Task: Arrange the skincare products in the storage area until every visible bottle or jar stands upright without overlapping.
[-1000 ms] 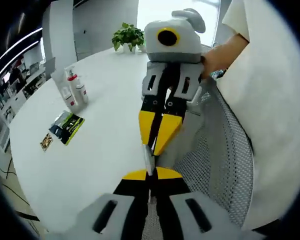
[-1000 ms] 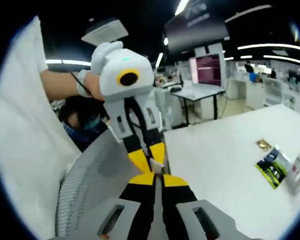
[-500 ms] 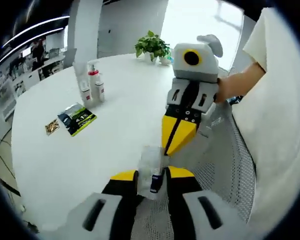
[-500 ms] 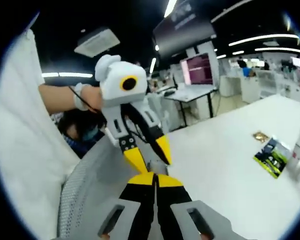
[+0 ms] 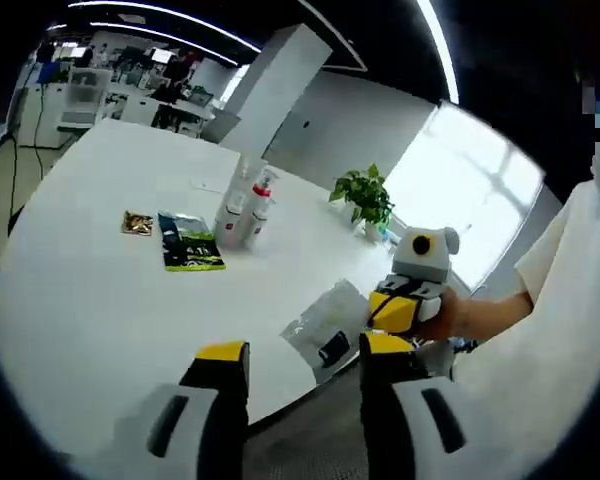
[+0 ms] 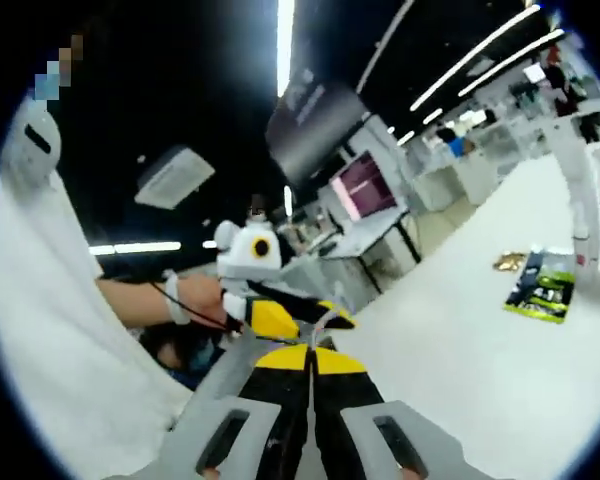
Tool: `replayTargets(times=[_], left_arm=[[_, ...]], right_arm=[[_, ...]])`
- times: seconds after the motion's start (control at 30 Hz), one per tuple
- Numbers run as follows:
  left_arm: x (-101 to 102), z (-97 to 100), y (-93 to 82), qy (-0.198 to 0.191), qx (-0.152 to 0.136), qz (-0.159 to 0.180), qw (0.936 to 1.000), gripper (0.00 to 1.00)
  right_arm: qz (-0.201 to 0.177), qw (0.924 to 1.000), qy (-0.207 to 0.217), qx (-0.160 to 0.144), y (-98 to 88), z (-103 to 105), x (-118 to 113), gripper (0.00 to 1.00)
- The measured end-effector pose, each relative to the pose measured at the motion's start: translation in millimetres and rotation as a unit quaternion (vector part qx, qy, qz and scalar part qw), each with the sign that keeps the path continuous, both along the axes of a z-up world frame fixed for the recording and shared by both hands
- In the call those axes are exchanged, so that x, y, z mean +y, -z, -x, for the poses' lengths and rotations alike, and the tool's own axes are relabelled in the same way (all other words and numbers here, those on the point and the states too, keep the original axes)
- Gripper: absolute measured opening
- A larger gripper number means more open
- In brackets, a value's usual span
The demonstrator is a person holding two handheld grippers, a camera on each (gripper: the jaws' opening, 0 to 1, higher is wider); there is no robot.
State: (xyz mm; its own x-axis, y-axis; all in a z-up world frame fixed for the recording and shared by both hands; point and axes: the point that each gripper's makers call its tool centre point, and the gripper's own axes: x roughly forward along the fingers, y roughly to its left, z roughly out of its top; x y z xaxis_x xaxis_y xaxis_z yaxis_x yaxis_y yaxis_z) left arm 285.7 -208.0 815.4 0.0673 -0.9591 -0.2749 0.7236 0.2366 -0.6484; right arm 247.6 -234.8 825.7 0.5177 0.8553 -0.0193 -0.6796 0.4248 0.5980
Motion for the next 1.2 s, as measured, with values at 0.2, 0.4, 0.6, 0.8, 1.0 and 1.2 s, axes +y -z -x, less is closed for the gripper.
replayTargets(times=[0.2, 0.4, 0.6, 0.8, 1.0, 1.2], left_arm=[[-7, 9.0, -19.3, 0.018, 0.040, 0.049, 0.9979, 0.13], [-3, 11.5, -25.2, 0.028, 0.072, 0.065, 0.9949, 0.00], [-6, 22.1, -25.1, 0.051, 0.058, 0.055, 0.9955, 0.00], [-13, 23.0, -26.9, 0.056, 0.032, 0.053, 0.9965, 0.00], [-12, 13.9, -21.0, 0.048, -0.023, 0.026, 0.9982, 0.06], [-9, 11.3, -28.8, 0.040, -0.015, 0.053, 0.9977, 0.00]], right_arm=[[-0.052, 0.9984, 0.013, 0.020, -8.4, -4, 5, 0.00], [-0.066, 0.9967, 0.022, 0.043, -5.0, -5, 9, 0.00], [-0.062, 0.9972, 0.017, 0.037, -7.2, -4, 13, 0.14], [-0.046, 0.9985, 0.001, 0.029, -8.0, -1, 22, 0.05], [-0.081, 0.9943, 0.005, 0.070, -4.0, -3, 19, 0.00], [-0.079, 0.9948, 0.007, 0.064, -4.5, -2, 18, 0.00]])
